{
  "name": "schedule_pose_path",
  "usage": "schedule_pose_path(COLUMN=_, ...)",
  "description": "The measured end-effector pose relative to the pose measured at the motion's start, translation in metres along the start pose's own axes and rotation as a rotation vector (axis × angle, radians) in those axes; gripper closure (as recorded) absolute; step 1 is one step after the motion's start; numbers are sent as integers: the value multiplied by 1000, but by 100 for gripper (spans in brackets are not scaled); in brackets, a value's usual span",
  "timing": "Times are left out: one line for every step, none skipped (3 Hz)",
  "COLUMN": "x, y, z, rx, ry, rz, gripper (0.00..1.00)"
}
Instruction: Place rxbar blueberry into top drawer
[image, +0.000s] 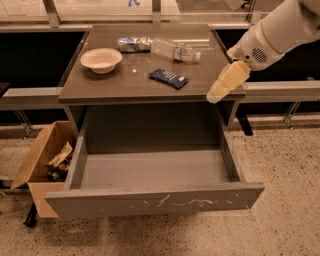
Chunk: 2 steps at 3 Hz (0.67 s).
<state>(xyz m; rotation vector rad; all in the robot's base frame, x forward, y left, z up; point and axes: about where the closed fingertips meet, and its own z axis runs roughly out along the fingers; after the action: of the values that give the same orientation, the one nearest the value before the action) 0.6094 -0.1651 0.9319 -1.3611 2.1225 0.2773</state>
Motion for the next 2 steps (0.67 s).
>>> schedule_pose_path(x=-3, y=-61, z=70, rx=33, ry=-163, rz=156, gripper=0)
schedule_pose_path(x=-10, y=-91, z=106, rx=54, ry=-241, rz=219, gripper=0)
